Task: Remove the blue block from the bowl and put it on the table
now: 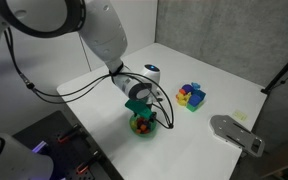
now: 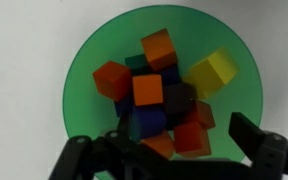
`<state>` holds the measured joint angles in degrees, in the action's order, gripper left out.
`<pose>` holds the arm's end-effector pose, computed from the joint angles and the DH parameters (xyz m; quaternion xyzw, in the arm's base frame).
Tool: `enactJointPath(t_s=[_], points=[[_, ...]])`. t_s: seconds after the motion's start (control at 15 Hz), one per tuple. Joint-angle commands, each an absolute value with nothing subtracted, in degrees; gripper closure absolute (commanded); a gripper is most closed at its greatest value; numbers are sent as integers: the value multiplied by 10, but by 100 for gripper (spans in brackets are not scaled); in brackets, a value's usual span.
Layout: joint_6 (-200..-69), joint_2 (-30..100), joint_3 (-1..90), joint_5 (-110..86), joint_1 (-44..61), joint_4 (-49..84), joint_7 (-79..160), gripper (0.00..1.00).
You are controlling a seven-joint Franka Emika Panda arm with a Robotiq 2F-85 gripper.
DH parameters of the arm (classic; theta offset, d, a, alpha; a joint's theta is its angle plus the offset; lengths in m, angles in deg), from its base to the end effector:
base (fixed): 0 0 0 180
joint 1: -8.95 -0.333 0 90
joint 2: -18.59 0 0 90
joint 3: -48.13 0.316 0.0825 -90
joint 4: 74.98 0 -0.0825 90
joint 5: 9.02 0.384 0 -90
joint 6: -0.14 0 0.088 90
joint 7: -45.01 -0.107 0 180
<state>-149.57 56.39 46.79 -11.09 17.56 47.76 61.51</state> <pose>0.5229 -0.0920 0.0760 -0.9926 -0.0750 0.0953 0.0070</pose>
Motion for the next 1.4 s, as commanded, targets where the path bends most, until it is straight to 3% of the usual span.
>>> enactJointPath(t_s=[0.0, 0.13, 0.2, 0.47, 0.73, 0.8, 1.0, 1.33], points=[[-1492, 573, 466, -130, 180, 466, 622, 0], [-1493, 576, 466, -134, 180, 467, 622, 0], [-1494, 576, 465, -135, 180, 467, 622, 7], [-1492, 579, 463, -137, 180, 466, 620, 51], [-1491, 574, 459, -142, 178, 463, 617, 63], [-1491, 573, 459, -143, 178, 464, 618, 74], [-1489, 569, 460, -144, 177, 463, 617, 71], [-1483, 556, 459, -147, 170, 460, 612, 83]])
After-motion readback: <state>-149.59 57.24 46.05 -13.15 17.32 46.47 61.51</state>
